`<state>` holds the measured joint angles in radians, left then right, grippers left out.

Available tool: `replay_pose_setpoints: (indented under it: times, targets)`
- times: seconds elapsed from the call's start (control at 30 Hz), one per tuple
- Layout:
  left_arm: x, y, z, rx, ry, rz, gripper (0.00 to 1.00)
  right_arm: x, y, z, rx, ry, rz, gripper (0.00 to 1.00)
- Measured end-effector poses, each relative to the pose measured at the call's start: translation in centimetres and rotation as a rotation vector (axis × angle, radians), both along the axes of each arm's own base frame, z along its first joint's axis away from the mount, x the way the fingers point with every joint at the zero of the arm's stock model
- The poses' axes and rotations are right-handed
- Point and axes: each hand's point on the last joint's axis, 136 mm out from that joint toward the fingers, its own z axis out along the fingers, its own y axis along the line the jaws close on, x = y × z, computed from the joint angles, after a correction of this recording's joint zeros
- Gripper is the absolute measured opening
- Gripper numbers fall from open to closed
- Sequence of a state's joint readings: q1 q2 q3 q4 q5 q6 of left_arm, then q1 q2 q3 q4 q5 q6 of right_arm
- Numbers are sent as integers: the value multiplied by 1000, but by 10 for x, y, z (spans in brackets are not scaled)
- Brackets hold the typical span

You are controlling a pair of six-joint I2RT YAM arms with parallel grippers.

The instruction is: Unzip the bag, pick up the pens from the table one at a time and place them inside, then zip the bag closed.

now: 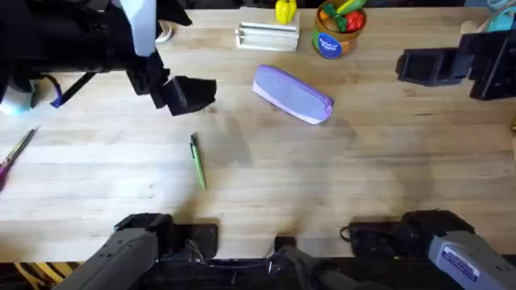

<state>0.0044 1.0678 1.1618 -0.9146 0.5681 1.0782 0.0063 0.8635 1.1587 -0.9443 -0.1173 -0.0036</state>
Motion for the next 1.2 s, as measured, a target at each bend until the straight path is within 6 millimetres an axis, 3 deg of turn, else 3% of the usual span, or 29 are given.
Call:
replay_pose_setpoints:
  times: [0.1, 0.37, 0.53, 0.93, 1.2]
  targets:
    - [-3, -2, -10, 21, 26, -49, 992, 0, 1, 0, 3, 0, 3, 995]
    - [26, -18, -21, -24, -12, -176, 991, 1, 1, -1, 3, 2, 3, 997]
    - [47, -32, -41, -66, 12, -246, 991, 11, 1, -4, 3, 16, 3, 996]
    - [86, -92, -104, -104, 103, -416, 991, 26, 1, -30, 3, 119, 3, 997]
    - [115, -106, -131, -128, 169, -440, 991, 30, 1, -35, 2, 140, 3, 997]
